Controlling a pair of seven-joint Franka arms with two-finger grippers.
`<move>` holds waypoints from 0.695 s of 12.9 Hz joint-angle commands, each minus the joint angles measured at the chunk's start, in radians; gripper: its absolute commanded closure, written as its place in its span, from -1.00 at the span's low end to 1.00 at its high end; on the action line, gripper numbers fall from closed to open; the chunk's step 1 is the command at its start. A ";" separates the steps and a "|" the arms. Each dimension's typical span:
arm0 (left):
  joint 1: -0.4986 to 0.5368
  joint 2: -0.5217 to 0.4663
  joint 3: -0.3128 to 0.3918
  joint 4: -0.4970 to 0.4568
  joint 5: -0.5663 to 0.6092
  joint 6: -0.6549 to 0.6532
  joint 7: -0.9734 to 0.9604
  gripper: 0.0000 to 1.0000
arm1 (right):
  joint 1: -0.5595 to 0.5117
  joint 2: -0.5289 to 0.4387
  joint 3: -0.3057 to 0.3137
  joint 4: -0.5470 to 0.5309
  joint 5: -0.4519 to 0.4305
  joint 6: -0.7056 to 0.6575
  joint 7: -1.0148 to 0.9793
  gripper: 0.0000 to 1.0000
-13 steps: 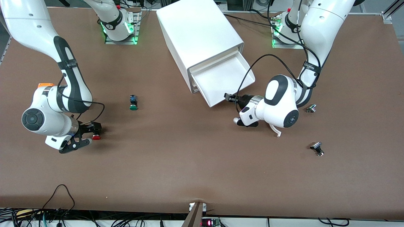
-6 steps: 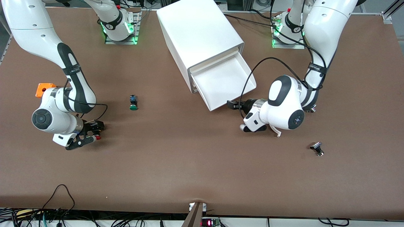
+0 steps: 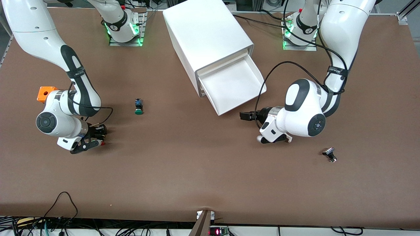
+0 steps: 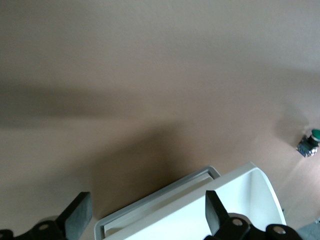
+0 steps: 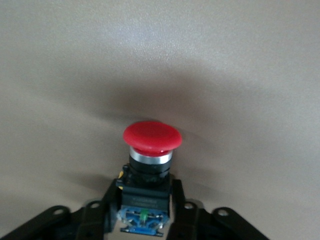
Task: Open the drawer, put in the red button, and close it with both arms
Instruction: 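Grasp the red button with the right gripper while the left gripper withdraws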
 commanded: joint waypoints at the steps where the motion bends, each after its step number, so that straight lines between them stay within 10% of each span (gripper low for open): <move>1: 0.019 -0.057 0.026 0.001 0.066 -0.012 -0.025 -1.00 | -0.009 -0.045 0.014 -0.002 0.049 -0.025 -0.034 1.00; 9: 0.100 -0.120 0.051 0.031 0.259 -0.008 -0.031 -1.00 | 0.066 -0.112 0.096 0.266 0.171 -0.504 0.224 1.00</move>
